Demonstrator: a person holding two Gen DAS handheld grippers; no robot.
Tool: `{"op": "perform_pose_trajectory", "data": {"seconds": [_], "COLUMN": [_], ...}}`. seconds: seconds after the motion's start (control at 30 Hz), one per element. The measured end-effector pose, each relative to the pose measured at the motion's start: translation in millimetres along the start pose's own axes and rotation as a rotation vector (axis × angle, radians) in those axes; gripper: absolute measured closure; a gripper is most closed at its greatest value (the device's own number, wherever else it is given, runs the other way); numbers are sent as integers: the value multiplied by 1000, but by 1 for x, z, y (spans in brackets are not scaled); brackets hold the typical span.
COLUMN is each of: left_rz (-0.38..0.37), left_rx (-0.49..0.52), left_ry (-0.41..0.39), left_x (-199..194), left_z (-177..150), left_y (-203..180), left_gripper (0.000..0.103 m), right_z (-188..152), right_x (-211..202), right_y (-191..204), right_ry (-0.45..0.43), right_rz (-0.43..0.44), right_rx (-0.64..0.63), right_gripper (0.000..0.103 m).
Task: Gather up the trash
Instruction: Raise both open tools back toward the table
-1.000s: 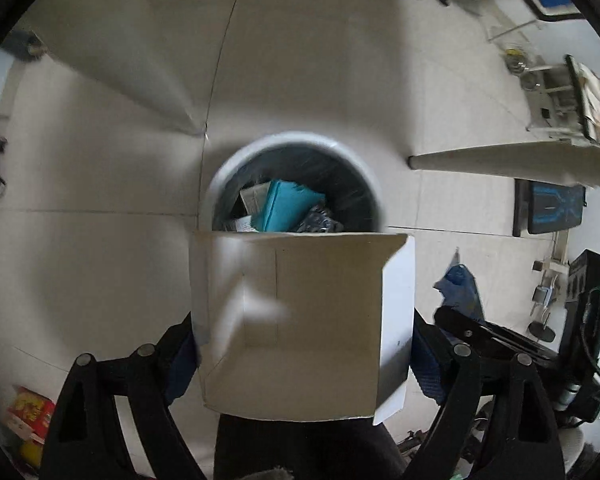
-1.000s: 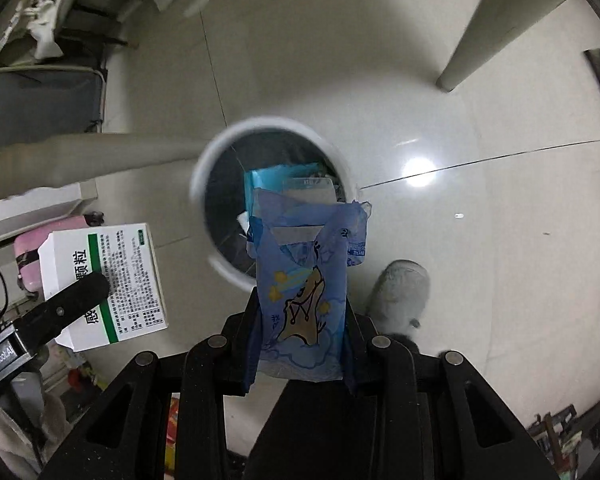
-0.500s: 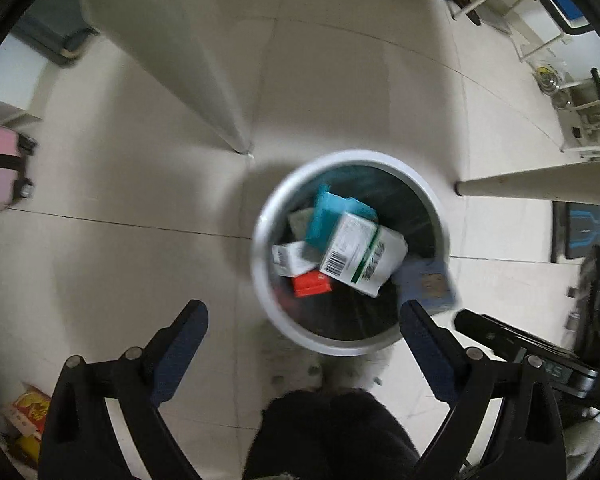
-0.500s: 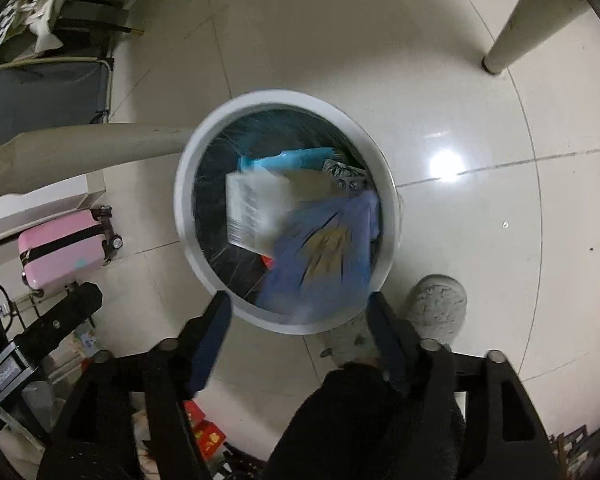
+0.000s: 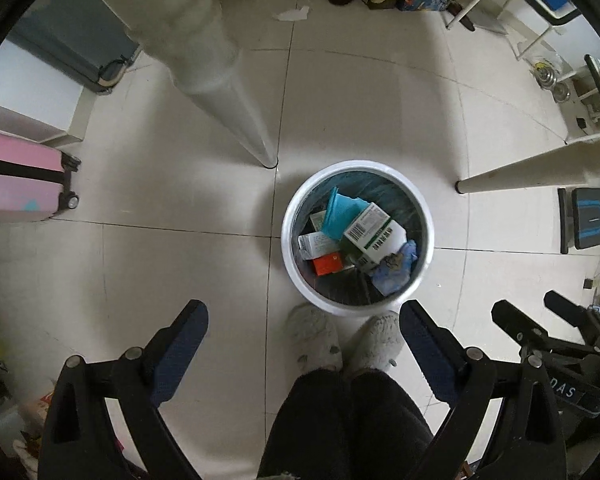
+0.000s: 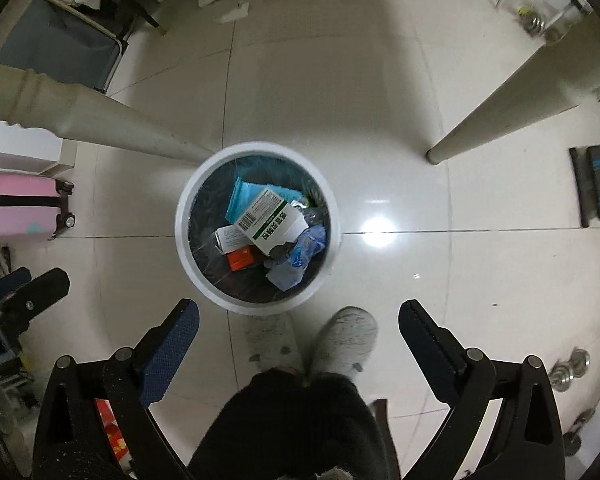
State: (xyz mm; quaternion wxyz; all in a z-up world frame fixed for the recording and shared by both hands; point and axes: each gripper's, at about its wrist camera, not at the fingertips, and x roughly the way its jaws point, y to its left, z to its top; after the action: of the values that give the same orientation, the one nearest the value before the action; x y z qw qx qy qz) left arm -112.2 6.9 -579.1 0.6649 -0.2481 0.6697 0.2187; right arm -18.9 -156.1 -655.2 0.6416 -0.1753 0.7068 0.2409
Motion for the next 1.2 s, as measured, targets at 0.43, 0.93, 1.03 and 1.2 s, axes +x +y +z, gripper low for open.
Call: {"op": "perform_pose_trajectory", "data": {"seconds": [0.43, 0.93, 1.03, 1.2], "left_rz": [-29, -41, -25, 25], "left_rx": [7, 29, 17, 16], "left_ry": [-59, -210, -283, -385], "left_x": [-136, -288, -309, -341], "left_z": [-24, -29, -8, 46], "left_y": [-13, -4, -5, -10], "left_gripper": [5, 5, 5, 1], "right_z": [-24, -53, -34, 24], "right_x": [-175, -365, -390, -430], "right_y": [10, 31, 34, 26], "right_ry": [-78, -128, -170, -233], "right_rz": [-23, 78, 102, 106], "right_rx": [-40, 19, 49, 85], "right_gripper": [2, 2, 2, 2]}}
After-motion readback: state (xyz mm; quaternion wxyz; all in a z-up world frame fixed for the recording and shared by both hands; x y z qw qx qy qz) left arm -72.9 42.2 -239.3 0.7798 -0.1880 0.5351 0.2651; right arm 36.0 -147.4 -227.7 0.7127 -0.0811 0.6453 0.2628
